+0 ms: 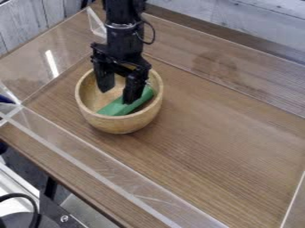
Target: Remove the green block from inside the brown bowl and put it on the table
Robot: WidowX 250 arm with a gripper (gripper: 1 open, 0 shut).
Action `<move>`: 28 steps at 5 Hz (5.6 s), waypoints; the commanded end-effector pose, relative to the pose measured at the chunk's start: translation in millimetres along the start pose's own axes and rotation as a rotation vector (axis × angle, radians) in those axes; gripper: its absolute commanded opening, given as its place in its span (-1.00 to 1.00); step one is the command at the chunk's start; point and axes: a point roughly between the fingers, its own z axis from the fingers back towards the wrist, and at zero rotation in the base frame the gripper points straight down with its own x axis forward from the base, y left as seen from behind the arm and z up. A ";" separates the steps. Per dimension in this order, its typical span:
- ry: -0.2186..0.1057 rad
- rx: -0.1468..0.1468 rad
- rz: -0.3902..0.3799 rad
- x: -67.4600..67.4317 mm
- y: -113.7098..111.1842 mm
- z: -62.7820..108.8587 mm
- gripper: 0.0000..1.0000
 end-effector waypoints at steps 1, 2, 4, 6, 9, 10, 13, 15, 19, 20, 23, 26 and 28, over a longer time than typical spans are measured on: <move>-0.046 0.013 0.007 9.1 7.0 11.9 1.00; -0.047 0.009 0.006 11.2 8.4 12.3 1.00; -0.043 0.006 -0.001 14.5 10.8 10.4 1.00; -0.040 0.004 -0.008 16.9 12.5 9.6 1.00; -0.042 0.003 -0.003 18.0 11.9 7.6 -1.00; -0.048 0.004 -0.002 17.6 11.3 10.0 -1.00; -0.065 0.005 0.000 16.5 9.6 17.0 -1.00; -0.082 0.006 0.001 15.7 8.0 24.0 -1.00; -0.104 0.009 0.004 14.5 5.3 33.3 -1.00; -0.106 0.009 0.005 14.3 4.7 34.5 -1.00; -0.114 0.010 0.008 13.7 2.7 38.7 -1.00; -0.121 0.012 0.012 13.4 1.2 41.0 -1.00; -0.120 0.013 0.012 13.2 0.3 42.4 -1.00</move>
